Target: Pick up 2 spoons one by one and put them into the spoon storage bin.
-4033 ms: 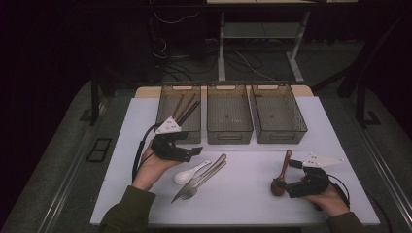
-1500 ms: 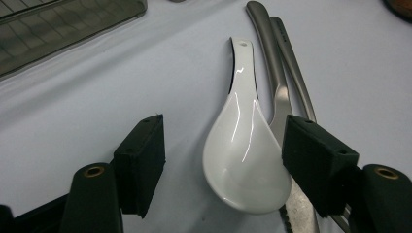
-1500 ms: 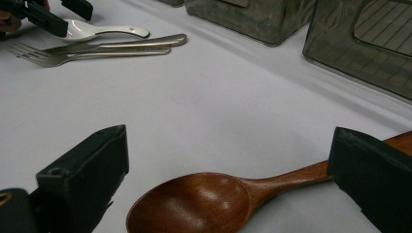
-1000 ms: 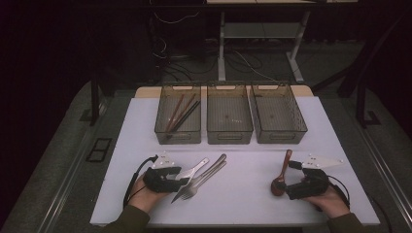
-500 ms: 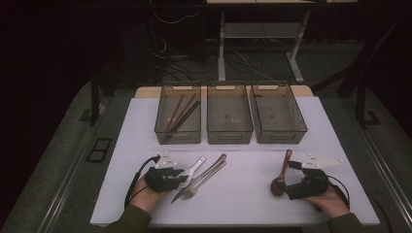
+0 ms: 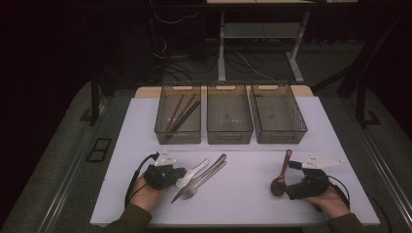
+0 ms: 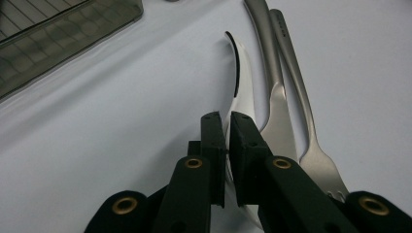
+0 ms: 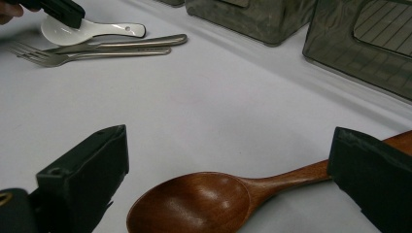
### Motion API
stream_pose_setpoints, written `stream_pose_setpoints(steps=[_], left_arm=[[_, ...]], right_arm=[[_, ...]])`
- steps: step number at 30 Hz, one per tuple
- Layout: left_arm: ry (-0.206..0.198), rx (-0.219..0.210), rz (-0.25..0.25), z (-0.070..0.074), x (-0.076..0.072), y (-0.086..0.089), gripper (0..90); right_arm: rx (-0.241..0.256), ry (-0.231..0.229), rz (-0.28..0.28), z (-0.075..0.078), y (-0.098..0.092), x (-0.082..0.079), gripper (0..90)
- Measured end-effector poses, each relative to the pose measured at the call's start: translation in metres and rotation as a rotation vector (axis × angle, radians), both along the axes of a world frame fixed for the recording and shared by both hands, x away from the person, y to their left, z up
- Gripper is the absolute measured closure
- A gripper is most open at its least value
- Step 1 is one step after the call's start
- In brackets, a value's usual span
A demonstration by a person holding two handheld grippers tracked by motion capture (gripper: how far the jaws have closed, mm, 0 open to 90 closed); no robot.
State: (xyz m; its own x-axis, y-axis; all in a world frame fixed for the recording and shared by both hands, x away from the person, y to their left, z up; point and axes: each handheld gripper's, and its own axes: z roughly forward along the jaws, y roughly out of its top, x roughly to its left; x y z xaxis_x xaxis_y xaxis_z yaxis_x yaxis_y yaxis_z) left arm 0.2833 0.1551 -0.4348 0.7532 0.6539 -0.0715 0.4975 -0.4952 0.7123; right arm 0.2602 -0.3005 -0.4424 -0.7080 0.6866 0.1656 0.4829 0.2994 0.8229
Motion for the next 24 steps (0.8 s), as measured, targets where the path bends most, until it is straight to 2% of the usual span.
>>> stream_pose_setpoints(steps=[7, 24], left_arm=[[-0.008, 0.009, -0.006, 0.002, 0.0, 0.001, 85.0], [-0.06, -0.051, -0.018, 0.017, 0.001, 0.005, 85.0]], right_arm=[[0.0, 0.0, 0.001, 0.0, 0.0, 0.0, 1.3], [-0.002, 0.004, 0.0, 0.0, 0.0, 0.0, 1.3]])
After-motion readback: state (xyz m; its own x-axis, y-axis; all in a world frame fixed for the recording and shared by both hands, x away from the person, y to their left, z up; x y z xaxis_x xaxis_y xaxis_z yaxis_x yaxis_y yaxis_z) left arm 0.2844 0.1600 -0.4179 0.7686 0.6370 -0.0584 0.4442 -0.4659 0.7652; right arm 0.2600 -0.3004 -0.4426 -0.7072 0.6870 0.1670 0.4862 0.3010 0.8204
